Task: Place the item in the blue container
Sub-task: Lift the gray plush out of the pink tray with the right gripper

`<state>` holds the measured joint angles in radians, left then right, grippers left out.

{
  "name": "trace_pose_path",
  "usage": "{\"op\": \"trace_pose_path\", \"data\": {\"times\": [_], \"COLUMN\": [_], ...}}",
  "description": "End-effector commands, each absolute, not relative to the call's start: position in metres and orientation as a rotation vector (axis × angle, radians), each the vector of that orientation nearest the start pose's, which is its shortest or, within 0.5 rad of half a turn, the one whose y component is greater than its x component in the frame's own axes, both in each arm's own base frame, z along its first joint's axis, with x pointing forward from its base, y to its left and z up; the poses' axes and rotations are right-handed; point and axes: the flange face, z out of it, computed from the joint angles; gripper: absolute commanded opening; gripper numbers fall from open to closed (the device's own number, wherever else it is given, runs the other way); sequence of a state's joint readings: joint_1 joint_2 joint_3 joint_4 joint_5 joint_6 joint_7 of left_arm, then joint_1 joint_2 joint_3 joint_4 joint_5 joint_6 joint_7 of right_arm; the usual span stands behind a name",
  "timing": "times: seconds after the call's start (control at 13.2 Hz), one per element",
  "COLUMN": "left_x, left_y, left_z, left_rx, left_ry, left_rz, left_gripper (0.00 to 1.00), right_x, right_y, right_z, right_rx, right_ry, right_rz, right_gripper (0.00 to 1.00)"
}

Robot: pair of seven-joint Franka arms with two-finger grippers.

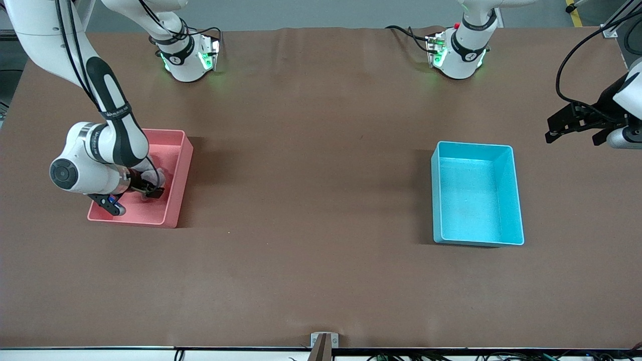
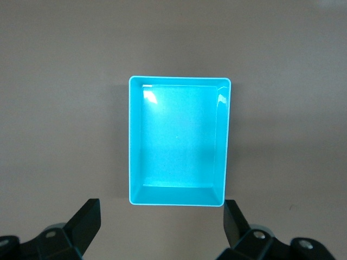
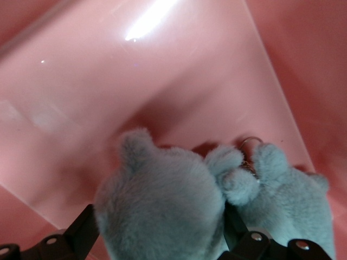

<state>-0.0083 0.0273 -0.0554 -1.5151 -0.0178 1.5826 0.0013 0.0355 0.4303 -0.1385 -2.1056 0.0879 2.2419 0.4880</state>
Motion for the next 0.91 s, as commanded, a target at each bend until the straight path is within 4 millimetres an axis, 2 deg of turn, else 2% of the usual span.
{"op": "trace_pose_path", "data": {"times": [0.0, 0.15, 0.23, 0.46, 0.61, 0.68, 0.83], "left_x": [0.564, 0.564, 0.564, 0.564, 0.564, 0.564, 0.564], "left_y": [-0.039, -0.039, -0.038, -0.039, -0.039, -0.039, -0.039], "left_z": [0.641, 0.641, 0.641, 0.641, 0.641, 0.641, 0.641], "left_rx": [-3.176, -3.176, -3.174, -3.176, -3.176, -3.176, -3.176], "left_ry": [0.103, 0.101, 0.103, 0.103, 0.103, 0.103, 0.103], "left_rz": [-0.064, -0.064, -0.064, -0.064, -0.064, -0.064, -0.064], "left_gripper": [1.0, 1.0, 1.0, 1.0, 1.0, 1.0, 1.0], "right_x": [0.543, 0.543, 0.543, 0.545, 0.548, 0.552, 0.57], "right_y": [-0.056, -0.056, -0.056, -0.057, -0.058, -0.059, -0.065], "right_z": [0.192, 0.192, 0.192, 0.195, 0.203, 0.211, 0.243], "right_rx": [-2.964, -2.962, -2.961, -2.958, -2.956, -2.954, -2.946], "right_ry": [1.058, 1.059, 1.061, 1.064, 1.061, 1.06, 1.046], "right_rz": [0.454, 0.461, 0.461, 0.452, 0.452, 0.45, 0.494], "right_gripper": [0.53, 0.28, 0.22, 0.11, 0.05, 0.03, 0.02]}}
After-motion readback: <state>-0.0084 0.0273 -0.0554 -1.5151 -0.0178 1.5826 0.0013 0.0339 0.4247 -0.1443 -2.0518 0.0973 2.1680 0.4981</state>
